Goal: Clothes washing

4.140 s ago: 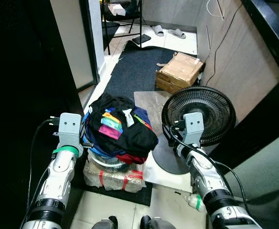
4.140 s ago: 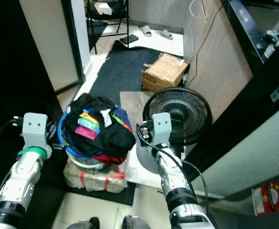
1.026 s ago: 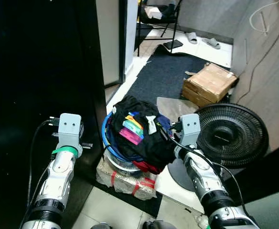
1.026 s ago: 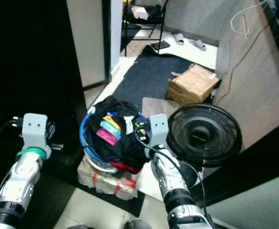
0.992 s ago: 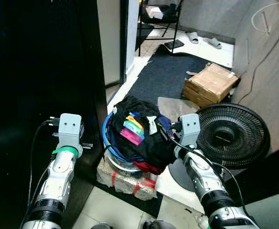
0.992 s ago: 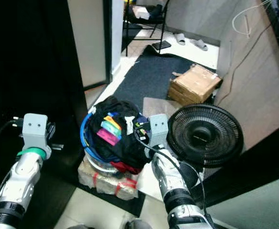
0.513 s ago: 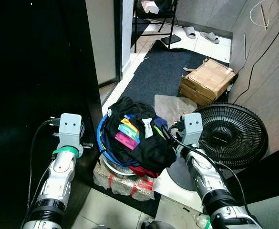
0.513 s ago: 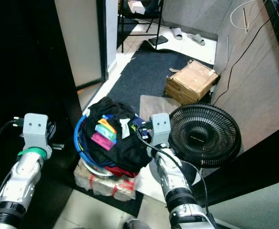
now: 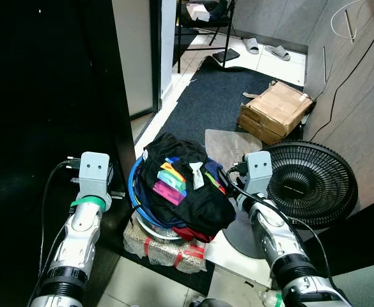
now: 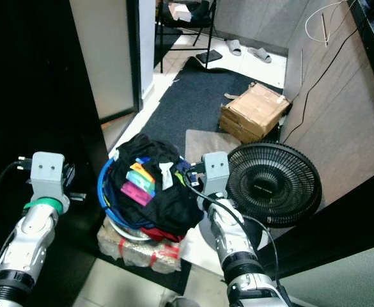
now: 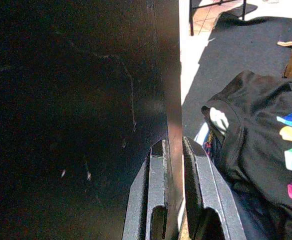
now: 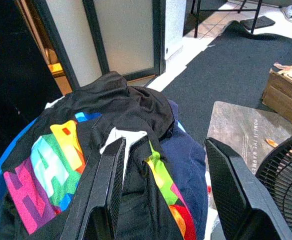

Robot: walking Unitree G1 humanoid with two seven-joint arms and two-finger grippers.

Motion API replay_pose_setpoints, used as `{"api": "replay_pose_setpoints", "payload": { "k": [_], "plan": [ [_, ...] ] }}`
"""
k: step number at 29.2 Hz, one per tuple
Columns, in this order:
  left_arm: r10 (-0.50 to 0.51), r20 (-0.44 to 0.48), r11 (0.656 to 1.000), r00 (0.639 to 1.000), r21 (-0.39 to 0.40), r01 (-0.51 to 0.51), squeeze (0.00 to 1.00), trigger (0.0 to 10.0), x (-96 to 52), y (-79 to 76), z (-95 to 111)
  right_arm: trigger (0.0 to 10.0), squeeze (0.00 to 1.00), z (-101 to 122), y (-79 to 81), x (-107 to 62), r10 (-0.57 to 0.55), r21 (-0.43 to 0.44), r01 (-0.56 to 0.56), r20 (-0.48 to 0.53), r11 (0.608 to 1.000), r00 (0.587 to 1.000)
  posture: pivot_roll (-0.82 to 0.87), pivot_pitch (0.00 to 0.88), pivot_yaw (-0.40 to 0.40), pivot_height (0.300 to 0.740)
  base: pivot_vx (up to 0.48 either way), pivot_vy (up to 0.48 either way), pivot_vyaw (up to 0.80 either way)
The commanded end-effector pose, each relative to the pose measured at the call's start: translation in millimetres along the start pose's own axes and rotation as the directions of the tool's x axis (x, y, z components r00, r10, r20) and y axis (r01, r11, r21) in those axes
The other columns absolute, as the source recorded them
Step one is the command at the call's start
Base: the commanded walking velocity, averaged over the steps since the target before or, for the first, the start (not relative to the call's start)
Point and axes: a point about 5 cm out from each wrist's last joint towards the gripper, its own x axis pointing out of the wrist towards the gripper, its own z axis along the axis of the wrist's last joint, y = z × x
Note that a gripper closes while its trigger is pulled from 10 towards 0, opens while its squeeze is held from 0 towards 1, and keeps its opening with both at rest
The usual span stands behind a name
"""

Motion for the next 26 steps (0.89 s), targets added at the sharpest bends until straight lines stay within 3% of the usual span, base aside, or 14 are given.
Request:
{"api": "replay_pose_setpoints", "payload": {
  "k": [1,17,26],
  "plan": [
    [-0.004,-0.02,1.0,1.0,0.006,0.004,0.0,10.0,-2.4,-0.2,-5.4,10.0,0.0,-5.0,-0.4,-2.5,-0.005,0.009,0.005,-0.017,1.0,1.0,0.0,0.028,0.001,0.74,0.416,0.0,0.0],
    [-0.005,-0.023,1.0,1.0,0.003,0.005,0.0,10.0,-2.6,-0.3,-5.9,10.0,0.0,-5.3,-0.5,-2.8,-0.008,0.015,0.008,-0.016,1.0,1.0,-0.01,0.025,0.002,0.74,0.405,0.0,0.0],
    [-0.014,-0.051,1.0,0.999,-0.002,0.014,0.0,10.0,-2.0,0.0,-10.1,10.0,0.0,-4.9,-1.2,-2.4,-0.009,0.004,0.009,-0.017,1.0,1.0,0.0,0.02,0.003,0.74,0.096,0.0,0.0]
  ]
}}
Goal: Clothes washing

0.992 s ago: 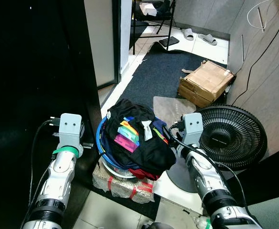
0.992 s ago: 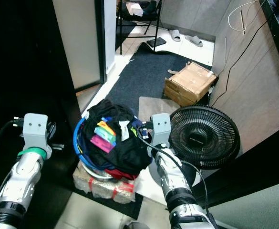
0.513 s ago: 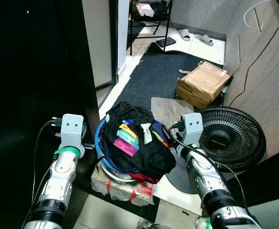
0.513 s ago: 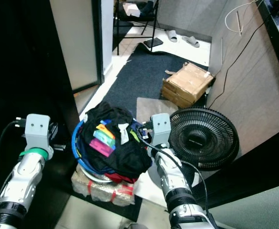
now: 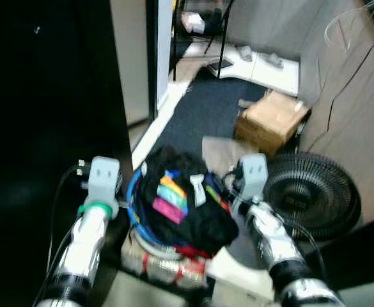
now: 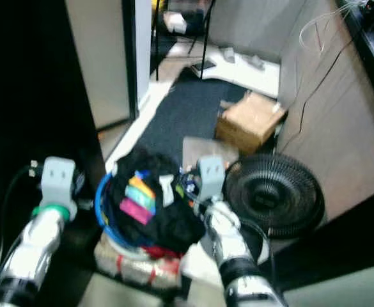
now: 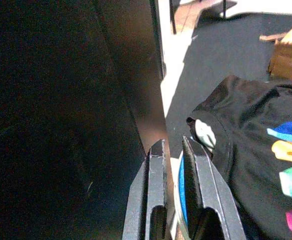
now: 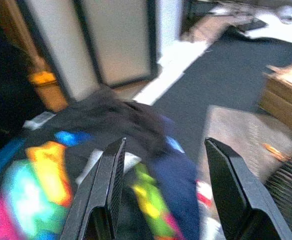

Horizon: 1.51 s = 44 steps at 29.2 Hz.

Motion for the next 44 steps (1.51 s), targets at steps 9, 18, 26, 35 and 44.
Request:
{"api": "replay_pose_setpoints", "payload": {
  "k": [9,18,26,35,44],
  "plan": [
    [0.023,-0.079,1.0,0.997,0.016,-0.022,0.0,10.0,-4.8,12.0,-19.0,10.0,0.0,1.8,0.8,1.9,0.006,-0.03,-0.006,0.0,1.0,1.0,0.0,0.026,0.003,0.74,0.0,0.0,0.0],
    [0.034,-0.111,0.997,0.993,0.067,-0.027,0.0,10.0,-5.0,17.6,-27.0,10.0,0.0,2.5,-3.2,1.2,0.025,-0.104,-0.026,-0.009,0.994,1.0,-0.01,0.063,0.002,0.74,0.0,0.0,0.0],
    [0.014,-0.141,0.997,0.99,0.083,-0.003,0.0,10.0,-8.1,12.9,-34.6,10.0,0.0,-7.5,-11.9,-5.3,-0.016,-0.05,0.013,-0.048,0.999,0.999,-0.02,0.101,0.005,0.74,0.0,0.0,0.0],
    [-0.146,0.068,0.984,0.987,-0.094,0.152,0.0,10.0,-10.5,-1.4,22.8,10.0,0.0,29.6,20.5,-3.5,0.15,-0.137,-0.135,0.109,0.981,0.983,-0.02,0.157,0.015,0.74,0.0,0.0,0.0],
    [-0.214,0.156,0.976,0.964,-0.007,0.218,0.0,10.0,7.2,-19.0,55.5,10.0,0.0,61.6,59.4,12.9,0.29,-0.148,-0.264,0.194,0.953,0.937,-0.02,0.164,0.025,0.74,0.0,0.0,0.0]
  ]
}}
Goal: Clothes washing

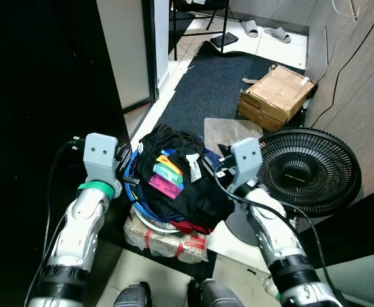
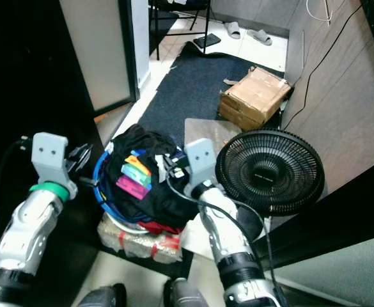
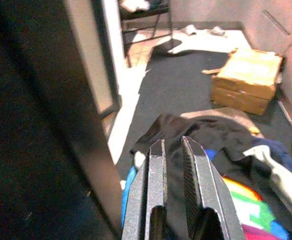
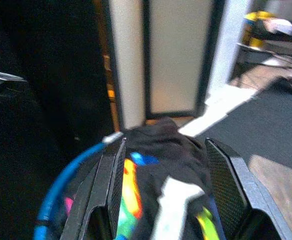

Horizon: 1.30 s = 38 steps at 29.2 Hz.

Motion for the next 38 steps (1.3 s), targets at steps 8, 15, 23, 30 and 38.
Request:
{"api": "replay_pose_setpoints", "payload": {
  "k": [8,15,23,30,38],
  "plan": [
    [0.009,-0.137,1.0,0.991,0.017,-0.007,0.0,10.0,7.2,4.7,-24.0,10.0,0.0,-12.5,-9.1,-8.0,-0.023,-0.011,0.022,-0.092,1.0,0.996,-0.05,0.22,0.04,0.74,0.0,0.0,0.0],
    [0.032,-0.16,0.999,0.987,0.014,-0.03,0.0,10.0,7.6,8.9,-24.6,10.0,0.0,-35.9,-24.7,-18.5,-0.113,-0.006,0.114,-0.198,0.993,0.974,-0.03,0.251,0.041,0.74,0.0,0.0,0.0],
    [0.052,-0.169,0.999,0.984,0.022,-0.049,0.0,10.0,3.4,12.7,-28.6,10.0,0.0,-44.2,-34.4,-13.1,-0.18,0.011,0.188,-0.24,0.982,0.954,-0.01,0.278,0.044,0.74,0.0,0.0,0.0],
    [0.08,-0.186,0.997,0.979,0.033,-0.075,0.0,10.0,-3.3,20.4,-32.1,10.0,0.0,-43.2,-46.1,-7.9,-0.231,0.012,0.243,-0.261,0.97,0.937,0.0,0.291,0.048,0.74,0.0,0.0,0.0],
    [0.106,-0.202,0.994,0.974,0.043,-0.099,0.0,10.0,-13.4,24.9,-34.2,10.0,0.0,-22.7,-41.4,20.3,-0.161,0.006,0.167,-0.231,0.986,0.96,0.03,0.314,0.041,0.74,0.0,0.0,0.0]
  ]
}}
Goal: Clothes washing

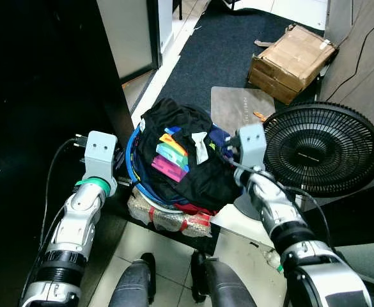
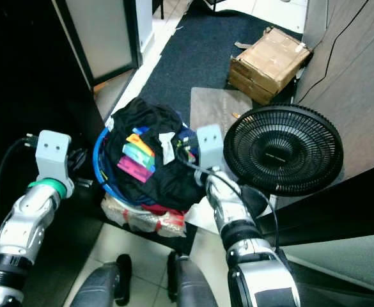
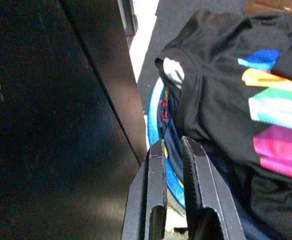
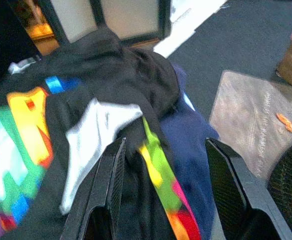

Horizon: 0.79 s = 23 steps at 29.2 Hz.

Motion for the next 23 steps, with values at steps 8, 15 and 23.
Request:
{"api": "replay_pose_setpoints", "payload": {
  "k": [8,15,23],
  "plan": [
    [0.036,-0.05,0.999,0.998,0.012,-0.036,0.0,10.0,-14.6,8.5,-12.9,10.0,1.0,-13.9,21.7,2.6,0.097,0.001,-0.097,-0.061,0.995,0.993,0.06,0.336,0.031,0.74,0.0,0.0,0.0],
    [0.058,-0.066,0.998,0.996,0.02,-0.056,0.0,10.0,-24.1,14.4,-15.7,10.0,1.0,-16.5,22.6,2.3,0.127,0.009,-0.127,-0.074,0.992,0.989,0.07,0.361,0.027,0.74,0.0,0.0,0.0],
    [0.091,-0.087,0.996,0.992,0.034,-0.088,0.0,10.0,-38.4,23.0,-18.5,10.0,1.0,-20.4,22.0,1.7,0.142,-0.005,-0.143,-0.101,0.99,0.985,0.11,0.393,0.023,0.74,0.0,0.0,0.0]
  ]
}}
